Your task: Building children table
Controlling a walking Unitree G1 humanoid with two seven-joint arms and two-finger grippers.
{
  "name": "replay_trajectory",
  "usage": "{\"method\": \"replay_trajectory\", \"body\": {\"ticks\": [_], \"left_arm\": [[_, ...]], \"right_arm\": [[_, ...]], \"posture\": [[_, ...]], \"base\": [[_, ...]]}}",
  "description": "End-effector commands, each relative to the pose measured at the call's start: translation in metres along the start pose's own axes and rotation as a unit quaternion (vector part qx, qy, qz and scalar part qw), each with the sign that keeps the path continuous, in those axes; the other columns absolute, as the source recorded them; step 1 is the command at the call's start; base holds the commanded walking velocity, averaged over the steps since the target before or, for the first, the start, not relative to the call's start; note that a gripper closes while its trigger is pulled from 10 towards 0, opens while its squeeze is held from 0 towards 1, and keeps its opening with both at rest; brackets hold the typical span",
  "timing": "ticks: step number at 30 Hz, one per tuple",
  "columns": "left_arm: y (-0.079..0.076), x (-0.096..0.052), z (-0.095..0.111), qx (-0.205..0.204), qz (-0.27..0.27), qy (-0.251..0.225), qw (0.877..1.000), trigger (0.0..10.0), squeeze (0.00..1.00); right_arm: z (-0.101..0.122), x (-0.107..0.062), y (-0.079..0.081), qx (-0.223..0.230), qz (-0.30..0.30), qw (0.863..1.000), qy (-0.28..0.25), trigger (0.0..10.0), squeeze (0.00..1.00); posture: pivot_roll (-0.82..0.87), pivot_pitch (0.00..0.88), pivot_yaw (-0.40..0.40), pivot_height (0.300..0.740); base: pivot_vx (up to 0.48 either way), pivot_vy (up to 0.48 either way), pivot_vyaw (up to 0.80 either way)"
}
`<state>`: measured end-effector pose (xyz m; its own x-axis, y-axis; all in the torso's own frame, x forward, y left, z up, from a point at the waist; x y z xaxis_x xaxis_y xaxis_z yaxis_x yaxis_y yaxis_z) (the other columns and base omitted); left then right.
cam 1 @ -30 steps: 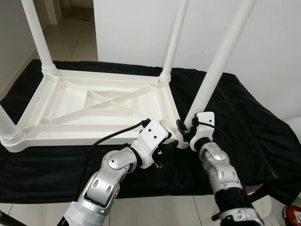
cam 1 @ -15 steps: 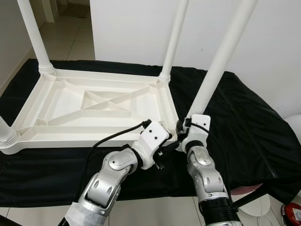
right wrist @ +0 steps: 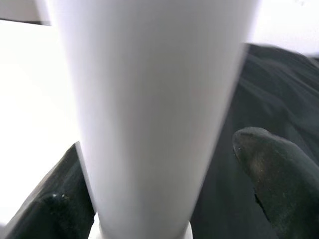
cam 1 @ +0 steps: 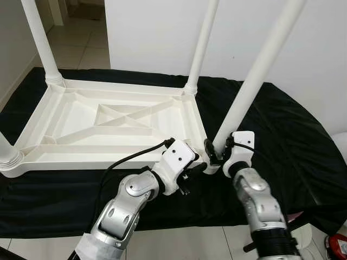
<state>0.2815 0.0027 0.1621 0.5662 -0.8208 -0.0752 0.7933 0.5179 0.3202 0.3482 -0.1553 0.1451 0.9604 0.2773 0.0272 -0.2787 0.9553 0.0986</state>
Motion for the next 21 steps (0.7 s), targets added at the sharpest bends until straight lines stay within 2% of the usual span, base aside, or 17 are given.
{"method": "replay_trajectory", "body": {"ticks": [1, 3, 10, 13, 19, 20, 21], "left_arm": [[0.002, -0.001, -0.001, -0.001, 0.015, 0.001, 1.0, 10.0, 0.0], [0.002, -0.002, 0.0, 0.0, 0.011, -0.002, 1.0, 10.0, 0.0], [0.004, -0.002, 0.002, 0.008, 0.007, -0.004, 1.0, 10.0, 0.0], [0.006, -0.002, 0.003, 0.01, 0.01, -0.004, 1.0, 10.0, 0.0], [0.007, -0.002, 0.003, 0.012, 0.012, -0.004, 1.0, 10.0, 0.0], [0.007, -0.002, 0.003, 0.011, 0.013, -0.004, 1.0, 10.0, 0.0], [0.007, -0.002, 0.003, 0.011, 0.013, -0.004, 1.0, 10.0, 0.0]], "right_arm": [[-0.003, -0.003, 0.0, 0.0, 0.051, 0.999, 0.004, 10.0, 0.0], [-0.005, -0.004, 0.001, -0.007, 0.096, 0.995, 0.014, 10.0, 0.0], [-0.013, -0.001, 0.009, -0.013, 0.179, 0.983, 0.039, 10.0, 0.0], [-0.016, 0.005, 0.011, -0.014, 0.204, 0.978, 0.048, 10.0, 0.0], [-0.016, 0.013, 0.011, -0.015, 0.215, 0.975, 0.051, 10.0, 0.0], [-0.016, 0.015, 0.011, -0.015, 0.222, 0.974, 0.052, 9.3, 0.0], [-0.016, 0.015, 0.011, -0.015, 0.222, 0.974, 0.052, 9.3, 0.0]], "posture": [[-0.02, 0.0, -0.106, 0.74], [-0.02, 0.0, -0.105, 0.74], [-0.01, 0.0, -0.101, 0.74], [0.0, 0.0, -0.101, 0.74], [0.0, 0.0, -0.104, 0.74], [0.0, 0.0, -0.104, 0.74], [0.0, 0.0, -0.104, 0.74]], "base": [[0.0, 0.0, 0.0], [0.0, 0.0, 0.0], [0.0, 0.0, 0.0], [0.0, 0.0, 0.0], [0.0, 0.0, 0.0], [0.0, 0.0, 0.0], [0.0, 0.0, 0.0]]}}
Point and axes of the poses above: a point about 5 cm out from each wrist's last joint towards the gripper, its own x axis pointing out of the wrist towards the gripper, its own z axis along the axis of the wrist's last joint, y = z × x, the point moved 4 cm from there along x, pointing out of the wrist towards the gripper, and after that the axes turned 8 degrees about x, right-handed, at the moved point
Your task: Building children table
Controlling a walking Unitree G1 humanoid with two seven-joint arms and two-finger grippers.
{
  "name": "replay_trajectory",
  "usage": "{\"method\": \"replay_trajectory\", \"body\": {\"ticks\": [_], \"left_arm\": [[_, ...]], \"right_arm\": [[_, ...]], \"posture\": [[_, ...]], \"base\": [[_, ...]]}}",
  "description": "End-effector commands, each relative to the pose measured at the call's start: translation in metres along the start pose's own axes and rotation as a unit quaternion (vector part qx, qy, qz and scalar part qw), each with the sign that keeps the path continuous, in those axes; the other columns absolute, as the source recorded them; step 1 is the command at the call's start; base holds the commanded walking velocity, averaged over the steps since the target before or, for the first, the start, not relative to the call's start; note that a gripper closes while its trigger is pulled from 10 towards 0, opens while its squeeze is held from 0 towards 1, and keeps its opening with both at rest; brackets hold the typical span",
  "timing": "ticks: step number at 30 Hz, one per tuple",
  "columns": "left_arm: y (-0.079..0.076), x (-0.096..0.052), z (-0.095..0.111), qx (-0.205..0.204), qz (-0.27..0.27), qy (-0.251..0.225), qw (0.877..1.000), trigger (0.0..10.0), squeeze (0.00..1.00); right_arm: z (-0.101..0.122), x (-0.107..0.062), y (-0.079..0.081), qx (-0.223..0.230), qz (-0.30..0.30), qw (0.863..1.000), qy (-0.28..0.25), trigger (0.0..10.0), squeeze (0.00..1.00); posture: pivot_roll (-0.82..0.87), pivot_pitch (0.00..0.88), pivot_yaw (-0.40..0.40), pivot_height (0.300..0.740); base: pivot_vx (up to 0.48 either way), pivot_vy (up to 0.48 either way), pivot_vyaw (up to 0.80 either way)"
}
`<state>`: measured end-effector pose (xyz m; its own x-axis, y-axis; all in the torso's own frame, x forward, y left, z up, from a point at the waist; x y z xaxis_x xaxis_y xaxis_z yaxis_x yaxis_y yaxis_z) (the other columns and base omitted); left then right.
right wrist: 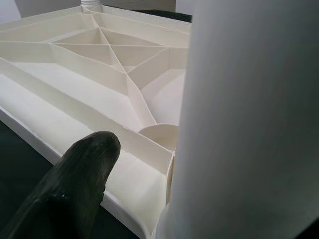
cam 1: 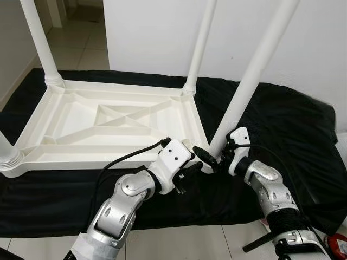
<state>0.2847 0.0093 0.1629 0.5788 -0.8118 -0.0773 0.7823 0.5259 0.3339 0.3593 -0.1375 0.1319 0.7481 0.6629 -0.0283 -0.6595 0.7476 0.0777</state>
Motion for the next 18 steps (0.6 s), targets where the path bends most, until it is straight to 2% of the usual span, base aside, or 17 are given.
{"method": "replay_trajectory", "body": {"ticks": [1, 2, 3, 4, 5, 9, 16, 17, 18], "left_arm": [[0.001, 0.001, 0.004, 0.005, 0.006, -0.007, 1.0, 10.0, 0.0], [0.001, 0.002, 0.005, 0.004, 0.007, -0.008, 1.0, 10.0, 0.0], [0.001, 0.002, 0.005, 0.005, 0.008, -0.008, 1.0, 10.0, 0.0], [0.001, 0.002, 0.005, 0.005, 0.008, -0.008, 1.0, 10.0, 0.0], [0.001, 0.002, 0.005, 0.005, 0.009, -0.008, 1.0, 10.0, 0.0], [0.001, 0.001, 0.005, 0.004, 0.012, -0.007, 1.0, 10.0, 0.0], [-0.001, 0.001, 0.005, 0.001, 0.01, -0.007, 1.0, 10.0, 0.0], [-0.002, 0.001, 0.004, 0.0, 0.009, -0.007, 1.0, 10.0, 0.0], [-0.002, 0.001, 0.004, 0.0, 0.008, -0.007, 1.0, 10.0, 0.0]], "right_arm": [[-0.002, -0.001, -0.002, -0.003, 0.005, 1.0, 0.006, 9.3, 0.0], [-0.004, 0.003, -0.003, -0.004, 0.008, 1.0, 0.012, 5.7, 0.0], [-0.007, 0.006, -0.005, -0.004, 0.008, 1.0, 0.02, 3.9, 0.0], [-0.007, 0.006, -0.005, -0.004, 0.008, 1.0, 0.02, 3.9, 0.0], [-0.011, 0.007, -0.005, -0.003, 0.014, 0.999, 0.03, 0.0, 0.0], [-0.021, 0.005, -0.005, 0.001, 0.023, 0.999, 0.046, 0.0, 0.0], [-0.024, -0.001, -0.01, -0.003, 0.017, 0.999, 0.047, 0.0, 0.0], [-0.025, -0.002, -0.011, -0.008, 0.01, 0.999, 0.048, 2.6, 0.0], [-0.026, -0.002, -0.012, -0.01, 0.005, 0.999, 0.049, 10.0, 0.0]], "posture": [[0.0, 0.0, -0.104, 0.74], [0.01, 0.0, -0.107, 0.74], [0.01, 0.0, -0.109, 0.74], [0.01, 0.0, -0.109, 0.74], [0.02, 0.0, -0.112, 0.74], [0.02, 0.0, -0.112, 0.74], [0.0, 0.0, -0.106, 0.74], [0.0, 0.0, -0.106, 0.74], [0.0, 0.0, -0.105, 0.74]], "base": [[0.0, 0.0, 0.0], [0.0, 0.0, 0.0], [0.0, 0.0, 0.0], [0.0, 0.0, 0.0], [0.0, 0.0, 0.0], [0.0, 0.0, 0.0], [0.0, 0.0, 0.0], [0.0, 0.0, 0.0], [0.0, 0.0, 0.0]]}}
Point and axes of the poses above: a point about 5 cm out from each wrist's last joint towards the gripper, its own x axis pointing out of the wrist towards the gripper, its own z axis along the axis of the wrist's last joint, y = z × x, the point moved 4 cm from there along x, pointing out of the wrist towards the gripper, and after that the axes turned 8 degrees about x, right-handed, at the moved point
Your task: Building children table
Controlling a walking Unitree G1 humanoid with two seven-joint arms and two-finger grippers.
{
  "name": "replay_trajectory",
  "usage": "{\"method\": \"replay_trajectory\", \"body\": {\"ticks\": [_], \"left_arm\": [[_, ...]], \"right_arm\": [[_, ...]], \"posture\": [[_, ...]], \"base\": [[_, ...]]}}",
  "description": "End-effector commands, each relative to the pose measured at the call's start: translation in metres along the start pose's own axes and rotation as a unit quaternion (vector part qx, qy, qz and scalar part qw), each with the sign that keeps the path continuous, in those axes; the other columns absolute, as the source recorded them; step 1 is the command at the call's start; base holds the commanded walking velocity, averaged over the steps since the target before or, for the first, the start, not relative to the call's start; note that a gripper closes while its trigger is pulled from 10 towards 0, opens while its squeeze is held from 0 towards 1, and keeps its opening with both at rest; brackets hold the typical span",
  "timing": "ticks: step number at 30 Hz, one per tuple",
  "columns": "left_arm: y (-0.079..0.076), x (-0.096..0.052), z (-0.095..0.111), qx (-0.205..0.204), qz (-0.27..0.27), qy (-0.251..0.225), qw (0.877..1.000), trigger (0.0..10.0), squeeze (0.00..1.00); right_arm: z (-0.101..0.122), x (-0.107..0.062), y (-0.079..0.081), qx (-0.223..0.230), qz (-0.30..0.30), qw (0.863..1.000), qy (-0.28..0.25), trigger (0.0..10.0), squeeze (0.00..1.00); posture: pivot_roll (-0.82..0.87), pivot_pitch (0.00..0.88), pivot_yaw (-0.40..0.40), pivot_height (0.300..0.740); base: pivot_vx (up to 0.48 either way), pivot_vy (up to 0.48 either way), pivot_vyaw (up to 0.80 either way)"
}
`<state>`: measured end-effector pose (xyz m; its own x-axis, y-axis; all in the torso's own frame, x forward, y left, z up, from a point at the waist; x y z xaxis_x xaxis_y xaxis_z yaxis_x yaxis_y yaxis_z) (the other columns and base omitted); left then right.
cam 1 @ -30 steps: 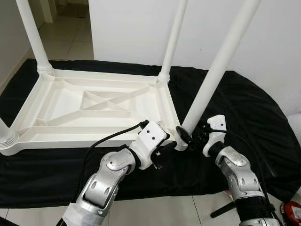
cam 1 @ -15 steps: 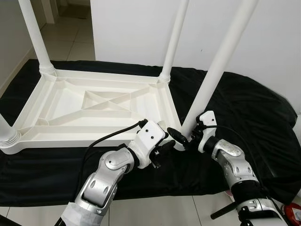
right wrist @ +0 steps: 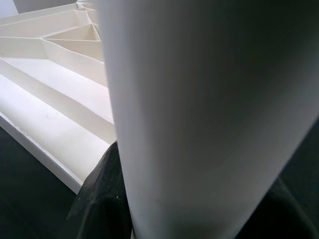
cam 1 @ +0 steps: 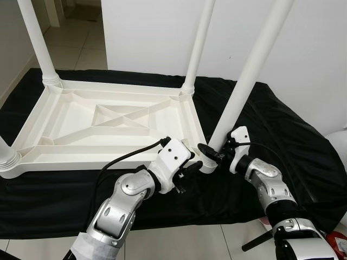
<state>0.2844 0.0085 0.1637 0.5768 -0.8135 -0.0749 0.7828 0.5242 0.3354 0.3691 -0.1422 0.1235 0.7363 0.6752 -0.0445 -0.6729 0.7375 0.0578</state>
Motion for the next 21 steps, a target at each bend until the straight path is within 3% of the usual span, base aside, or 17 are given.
{"method": "replay_trajectory", "body": {"ticks": [1, 12, 13, 14, 18, 20, 21], "left_arm": [[-0.002, 0.0, 0.004, -0.001, 0.009, -0.005, 1.0, 10.0, 0.0], [-0.004, 0.0, 0.003, -0.004, 0.006, -0.004, 1.0, 10.0, 0.0], [-0.005, -0.001, 0.003, -0.005, 0.007, -0.003, 1.0, 10.0, 0.0], [-0.005, -0.001, 0.003, -0.006, 0.007, -0.003, 1.0, 10.0, 0.0], [-0.005, -0.001, 0.003, -0.006, 0.007, -0.003, 1.0, 10.0, 0.0], [-0.005, -0.002, 0.002, -0.007, 0.008, -0.002, 1.0, 10.0, 0.0], [-0.005, -0.002, 0.002, -0.007, 0.008, -0.002, 1.0, 10.0, 0.0]], "right_arm": [[-0.019, -0.006, -0.001, 0.0, -0.003, 0.999, 0.041, 10.0, 0.0], [-0.027, -0.004, -0.011, 0.019, -0.091, 0.995, 0.044, 10.0, 0.0], [-0.027, -0.008, -0.019, 0.033, -0.172, 0.984, 0.018, 10.0, 0.0], [-0.028, -0.01, -0.022, 0.04, -0.199, 0.979, 0.011, 10.0, 0.0], [-0.028, -0.011, -0.024, 0.045, -0.212, 0.976, 0.008, 10.0, 0.0], [-0.031, -0.018, -0.027, 0.07, -0.297, 0.952, -0.006, 10.0, 0.0], [-0.031, -0.018, -0.027, 0.07, -0.297, 0.952, -0.006, 10.0, 0.0]], "posture": [[0.0, 0.0, -0.105, 0.74], [0.0, 0.0, -0.108, 0.74], [0.0, 0.0, -0.11, 0.74], [0.0, 0.0, -0.11, 0.74], [0.0, 0.0, -0.111, 0.74], [0.0, 0.0, -0.113, 0.74], [0.0, 0.0, -0.113, 0.74]], "base": [[0.0, 0.0, 0.0], [0.0, 0.0, 0.0], [0.0, 0.0, 0.0], [0.0, 0.0, 0.0], [0.0, 0.0, 0.0], [0.0, 0.0, 0.0], [0.0, 0.0, 0.0]]}}
Point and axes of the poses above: a point about 5 cm out from each wrist's last joint towards the gripper, its own x axis pointing out of the wrist towards the gripper, its own z axis along the axis of the wrist's last joint, y = z × x, the point moved 4 cm from there along x, pointing out of the wrist towards the gripper, and after that the axes turned 8 degrees about x, right-handed, at the moved point
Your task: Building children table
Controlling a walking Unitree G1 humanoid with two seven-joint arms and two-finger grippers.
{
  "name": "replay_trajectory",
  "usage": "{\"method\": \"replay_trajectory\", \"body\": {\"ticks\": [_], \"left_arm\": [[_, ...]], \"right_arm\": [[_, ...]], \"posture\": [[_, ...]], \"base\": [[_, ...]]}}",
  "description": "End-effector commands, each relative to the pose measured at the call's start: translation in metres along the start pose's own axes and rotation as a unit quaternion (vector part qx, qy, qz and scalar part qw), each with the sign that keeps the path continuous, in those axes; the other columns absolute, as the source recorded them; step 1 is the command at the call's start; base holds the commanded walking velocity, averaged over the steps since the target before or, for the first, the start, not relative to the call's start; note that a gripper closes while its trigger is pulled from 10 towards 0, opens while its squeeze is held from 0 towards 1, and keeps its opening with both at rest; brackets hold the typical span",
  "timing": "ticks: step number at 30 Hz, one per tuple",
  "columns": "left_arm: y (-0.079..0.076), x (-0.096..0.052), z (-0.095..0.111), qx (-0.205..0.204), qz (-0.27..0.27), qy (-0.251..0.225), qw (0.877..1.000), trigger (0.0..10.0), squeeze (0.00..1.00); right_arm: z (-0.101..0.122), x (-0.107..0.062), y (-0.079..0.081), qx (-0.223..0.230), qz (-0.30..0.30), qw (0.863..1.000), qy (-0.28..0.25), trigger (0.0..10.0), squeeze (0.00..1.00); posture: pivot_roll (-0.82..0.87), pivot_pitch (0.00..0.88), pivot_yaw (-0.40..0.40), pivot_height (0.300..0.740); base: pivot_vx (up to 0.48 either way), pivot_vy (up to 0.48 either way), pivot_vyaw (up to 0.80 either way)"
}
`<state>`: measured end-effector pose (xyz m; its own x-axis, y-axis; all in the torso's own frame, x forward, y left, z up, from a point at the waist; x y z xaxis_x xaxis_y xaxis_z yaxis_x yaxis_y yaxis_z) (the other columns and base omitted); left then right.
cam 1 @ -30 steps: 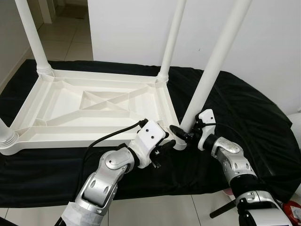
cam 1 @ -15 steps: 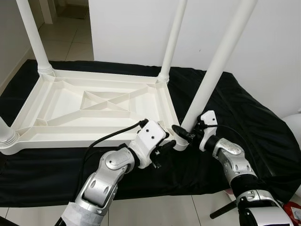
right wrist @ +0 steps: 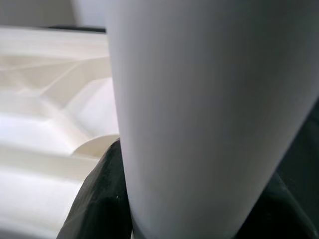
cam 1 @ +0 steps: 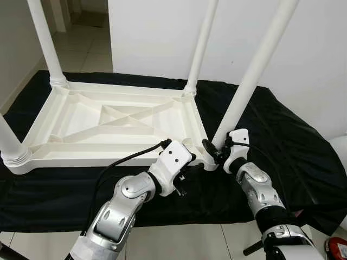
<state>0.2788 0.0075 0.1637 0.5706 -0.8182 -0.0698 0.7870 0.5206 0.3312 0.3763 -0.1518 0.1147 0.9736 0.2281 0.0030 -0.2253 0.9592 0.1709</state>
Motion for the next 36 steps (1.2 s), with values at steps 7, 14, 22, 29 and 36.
{"method": "replay_trajectory", "body": {"ticks": [7, 14, 22, 29, 36], "left_arm": [[-0.001, 0.001, -0.001, -0.005, 0.01, 0.003, 1.0, 10.0, 0.0], [-0.001, 0.002, 0.0, -0.005, 0.009, 0.002, 1.0, 10.0, 0.0], [-0.002, 0.003, 0.0, -0.004, 0.007, 0.0, 1.0, 10.0, 0.0], [-0.001, 0.003, 0.0, -0.003, 0.008, 0.0, 1.0, 10.0, 0.0], [-0.001, 0.004, 0.001, -0.001, 0.008, -0.002, 1.0, 10.0, 0.0]], "right_arm": [[-0.023, -0.028, -0.013, 0.01, -0.19, 0.981, 0.025, 10.0, 0.0], [-0.016, -0.033, 0.0, 0.018, -0.21, 0.977, 0.001, 10.0, 0.0], [-0.005, -0.035, 0.0, 0.02, -0.215, 0.976, -0.015, 10.0, 1.0], [0.003, -0.037, -0.004, 0.026, -0.209, 0.977, -0.026, 10.0, 1.0], [0.0, -0.034, -0.003, 0.043, -0.117, 0.992, -0.005, 10.0, 1.0]], "posture": [[-0.01, 0.0, -0.116, 0.74], [-0.01, 0.0, -0.118, 0.74], [-0.01, 0.0, -0.12, 0.74], [-0.01, 0.0, -0.121, 0.74], [-0.01, 0.0, -0.125, 0.74]], "base": [[0.0, 0.0, 0.0], [0.0, 0.0, 0.0], [0.0, 0.0, 0.0], [0.0, 0.0, 0.0], [0.0, 0.0, 0.0]]}}
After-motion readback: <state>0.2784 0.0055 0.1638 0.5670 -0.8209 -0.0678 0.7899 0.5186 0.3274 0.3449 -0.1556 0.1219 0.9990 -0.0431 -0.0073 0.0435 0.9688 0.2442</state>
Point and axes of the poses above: a point about 5 cm out from each wrist's last joint towards the gripper, its own x axis pointing out of the wrist towards the gripper, its own z axis along the axis of the wrist's last joint, y = z × x, the point moved 4 cm from there along x, pointing out of the wrist towards the gripper, and after that the axes turned 8 degrees about x, right-handed, at the moved point
